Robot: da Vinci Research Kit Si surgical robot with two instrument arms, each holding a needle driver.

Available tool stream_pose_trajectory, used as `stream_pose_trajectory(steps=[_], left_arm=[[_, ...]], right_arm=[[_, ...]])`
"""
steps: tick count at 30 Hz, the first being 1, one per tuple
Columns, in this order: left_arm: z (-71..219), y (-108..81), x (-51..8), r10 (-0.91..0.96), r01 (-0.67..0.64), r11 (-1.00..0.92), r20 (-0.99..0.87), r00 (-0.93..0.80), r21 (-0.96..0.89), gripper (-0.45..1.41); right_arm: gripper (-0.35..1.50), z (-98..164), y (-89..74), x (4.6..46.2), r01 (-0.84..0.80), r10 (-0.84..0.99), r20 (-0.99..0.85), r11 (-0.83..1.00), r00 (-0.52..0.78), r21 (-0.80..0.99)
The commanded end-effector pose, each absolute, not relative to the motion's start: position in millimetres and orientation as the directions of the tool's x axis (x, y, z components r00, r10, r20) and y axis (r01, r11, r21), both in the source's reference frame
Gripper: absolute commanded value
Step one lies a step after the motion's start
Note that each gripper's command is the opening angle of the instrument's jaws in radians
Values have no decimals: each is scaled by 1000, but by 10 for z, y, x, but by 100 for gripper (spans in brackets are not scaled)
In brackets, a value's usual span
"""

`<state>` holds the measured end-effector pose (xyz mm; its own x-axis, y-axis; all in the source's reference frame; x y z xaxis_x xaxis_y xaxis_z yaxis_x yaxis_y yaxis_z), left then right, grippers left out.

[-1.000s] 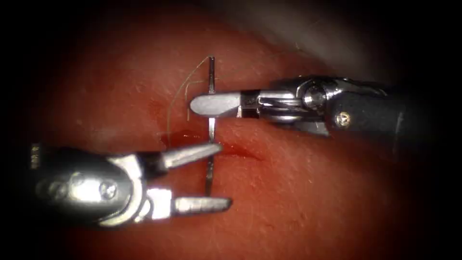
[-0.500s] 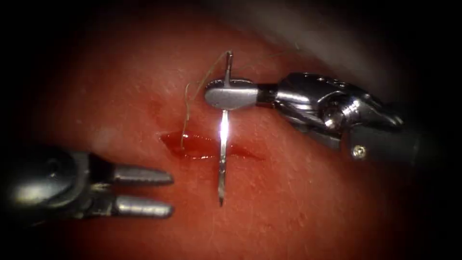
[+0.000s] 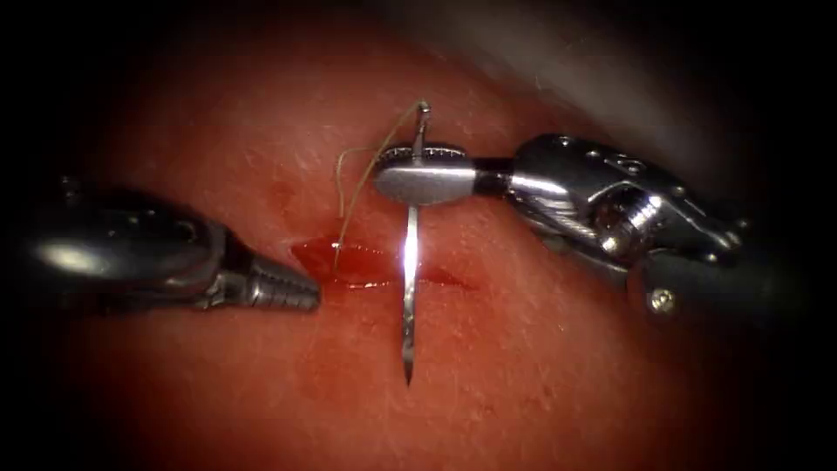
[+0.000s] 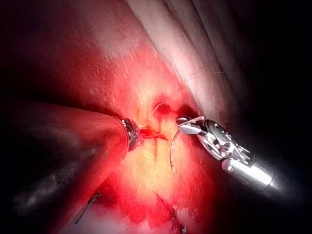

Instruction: Wound Closure

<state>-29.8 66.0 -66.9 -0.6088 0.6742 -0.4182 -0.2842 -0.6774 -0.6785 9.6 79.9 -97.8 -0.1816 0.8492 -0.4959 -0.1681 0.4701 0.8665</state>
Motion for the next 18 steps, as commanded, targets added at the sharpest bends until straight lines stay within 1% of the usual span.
stream_pose_trajectory(steps=[1,10,18], left_arm=[[-663,657,-303,671,-283,-677,-412,-617,-679,-35],[-657,661,-332,674,-322,-671,-370,-639,-667,-35],[-641,661,-332,648,-343,-681,-315,-693,-647,-35]], right_arm=[[-35,-974,802,103,-169,846,-501,475,-183,864],[-35,-974,801,103,-184,822,-541,512,-178,839],[-35,-974,801,103,-192,800,-576,546,-172,816]])
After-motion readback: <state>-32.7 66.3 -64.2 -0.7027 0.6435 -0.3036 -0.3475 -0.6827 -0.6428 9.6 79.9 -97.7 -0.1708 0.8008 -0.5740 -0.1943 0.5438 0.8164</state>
